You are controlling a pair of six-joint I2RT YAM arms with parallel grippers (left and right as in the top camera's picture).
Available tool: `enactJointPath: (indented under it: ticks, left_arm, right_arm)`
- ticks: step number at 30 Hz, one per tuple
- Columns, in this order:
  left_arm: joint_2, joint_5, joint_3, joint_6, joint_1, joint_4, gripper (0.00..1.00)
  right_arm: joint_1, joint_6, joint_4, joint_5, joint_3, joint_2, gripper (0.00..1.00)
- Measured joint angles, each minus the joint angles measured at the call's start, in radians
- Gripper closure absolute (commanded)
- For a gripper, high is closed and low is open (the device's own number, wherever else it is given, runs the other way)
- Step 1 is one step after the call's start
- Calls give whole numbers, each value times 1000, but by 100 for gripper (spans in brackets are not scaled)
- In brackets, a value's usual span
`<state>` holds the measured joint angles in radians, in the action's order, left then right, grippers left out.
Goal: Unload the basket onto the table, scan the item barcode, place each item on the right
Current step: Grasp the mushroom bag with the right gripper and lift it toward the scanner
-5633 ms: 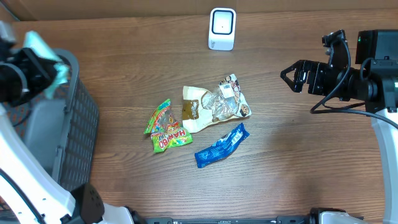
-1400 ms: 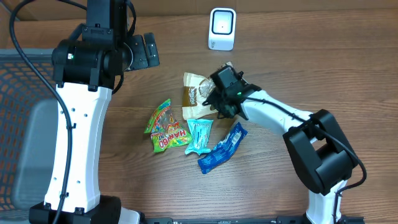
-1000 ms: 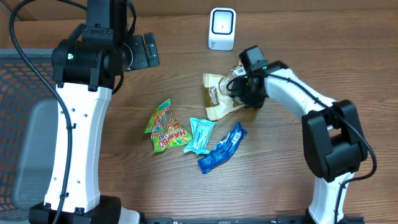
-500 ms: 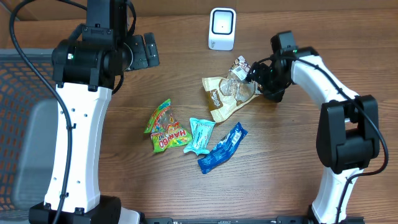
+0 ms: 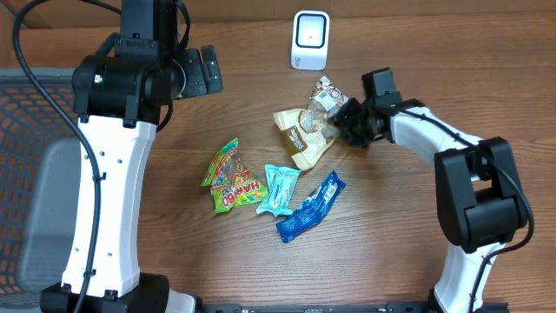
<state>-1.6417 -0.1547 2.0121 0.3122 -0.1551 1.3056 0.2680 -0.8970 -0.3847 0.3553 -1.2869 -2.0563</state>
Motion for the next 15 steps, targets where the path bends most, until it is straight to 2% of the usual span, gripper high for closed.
enactJointPath:
  ticks: [4,11,15]
  left_arm:
    - [0,0,0,0,0,0,0]
    - [0,0,0,0,0,0,0]
    - [0,0,0,0,0,0,0]
  right_arm:
    - [10,91,68,50,25,-19,96]
    - [-30,295,101,260,30,-28,96]
    - [-61,381,34,324,30,-2,96]
